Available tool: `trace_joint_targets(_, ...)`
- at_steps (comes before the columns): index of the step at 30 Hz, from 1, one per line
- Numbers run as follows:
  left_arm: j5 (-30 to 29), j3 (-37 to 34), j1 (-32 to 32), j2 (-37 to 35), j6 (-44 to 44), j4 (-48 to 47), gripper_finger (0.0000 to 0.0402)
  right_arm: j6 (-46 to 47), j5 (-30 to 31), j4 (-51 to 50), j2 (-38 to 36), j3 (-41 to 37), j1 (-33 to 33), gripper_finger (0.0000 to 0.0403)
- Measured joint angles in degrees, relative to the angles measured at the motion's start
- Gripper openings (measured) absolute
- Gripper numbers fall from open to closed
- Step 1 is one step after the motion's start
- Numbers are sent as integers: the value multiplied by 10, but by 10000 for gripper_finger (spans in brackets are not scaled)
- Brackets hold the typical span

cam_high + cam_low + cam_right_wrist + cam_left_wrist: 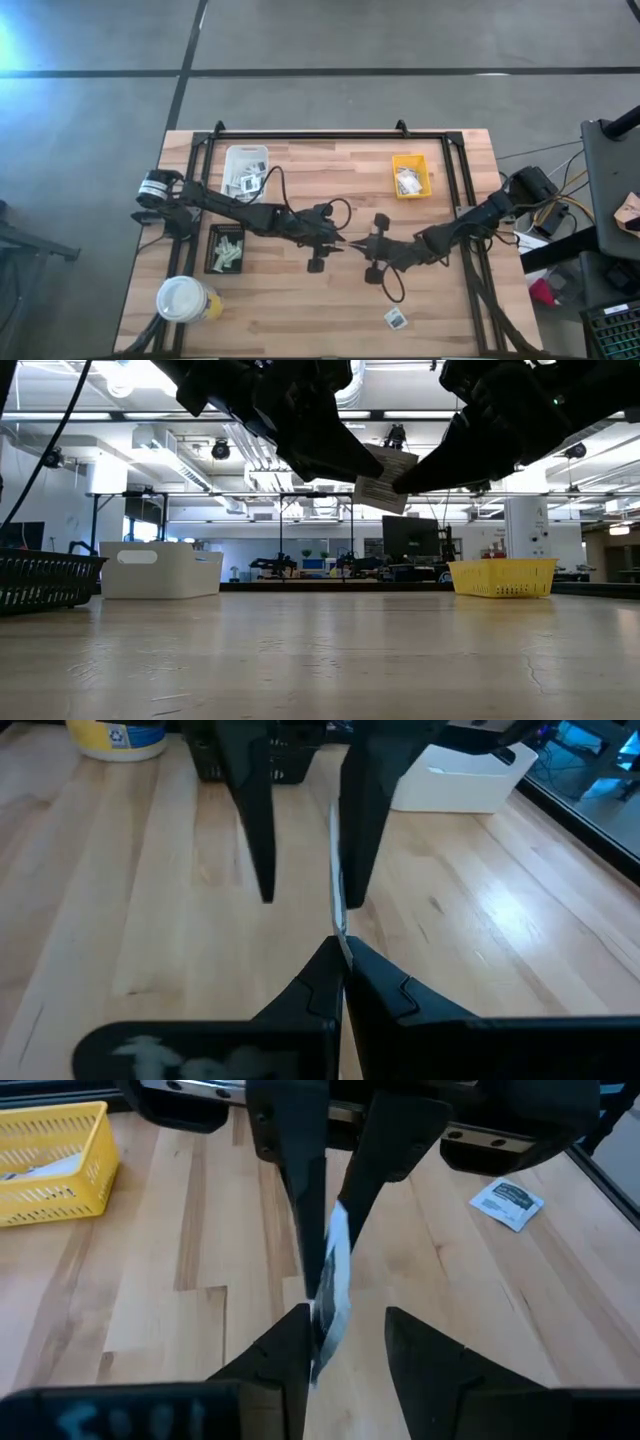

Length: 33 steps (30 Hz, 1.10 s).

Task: Pick & Place First Aid Supplies
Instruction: Put the gray towelette pack into the white bin

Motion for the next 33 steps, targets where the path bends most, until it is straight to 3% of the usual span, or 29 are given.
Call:
trace_joint_targets(6,0,0,0,0,2,1,99,3,0,0,0,0,-1,8)
trace_joint_targets(14,-2,0,1,0,2,1,9,3,-4,0,0,0,-1,8)
trace_joint_targets(25,-12,-5,1,0,2,-3,3,4,-4,-2,0,0,-1,15)
trace_joint_targets(33,-54,-5,1,-1,3,-47,1,65,3,-67,-4,-1,-1,85)
